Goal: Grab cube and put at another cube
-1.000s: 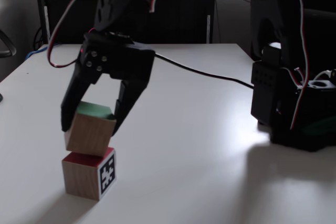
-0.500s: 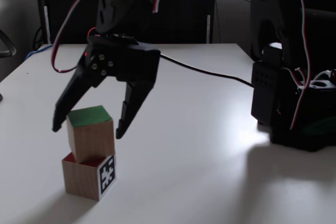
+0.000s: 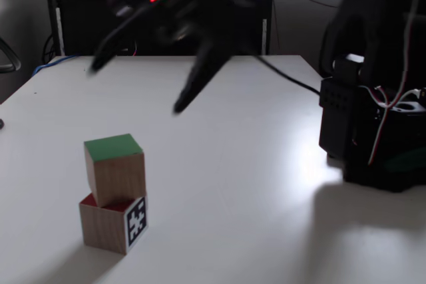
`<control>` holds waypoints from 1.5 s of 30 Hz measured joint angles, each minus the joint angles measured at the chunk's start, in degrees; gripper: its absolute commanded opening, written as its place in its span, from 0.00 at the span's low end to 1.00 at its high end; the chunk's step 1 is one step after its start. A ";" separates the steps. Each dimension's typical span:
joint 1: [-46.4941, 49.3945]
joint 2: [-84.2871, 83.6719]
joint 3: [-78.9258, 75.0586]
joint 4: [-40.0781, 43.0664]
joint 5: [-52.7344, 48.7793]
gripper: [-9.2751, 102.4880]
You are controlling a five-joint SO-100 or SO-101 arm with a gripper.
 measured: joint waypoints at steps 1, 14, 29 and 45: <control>1.41 7.21 7.03 -3.87 -0.79 0.45; 19.86 42.89 52.91 -25.66 -3.78 0.08; 18.90 73.92 74.18 -14.77 -5.62 0.08; 21.80 74.18 72.51 2.11 -10.63 0.09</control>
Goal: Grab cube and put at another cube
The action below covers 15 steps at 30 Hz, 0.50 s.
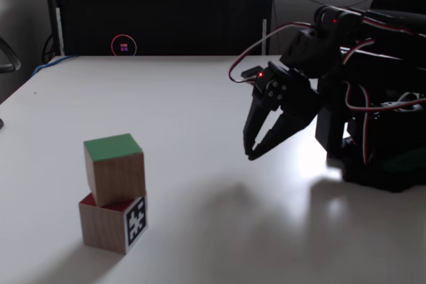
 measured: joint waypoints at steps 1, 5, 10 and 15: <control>-0.18 0.00 0.00 0.00 0.00 0.09; 0.70 0.00 0.00 0.00 0.53 0.08; 1.14 0.00 0.00 0.00 0.70 0.08; 1.14 0.00 0.00 0.00 0.70 0.08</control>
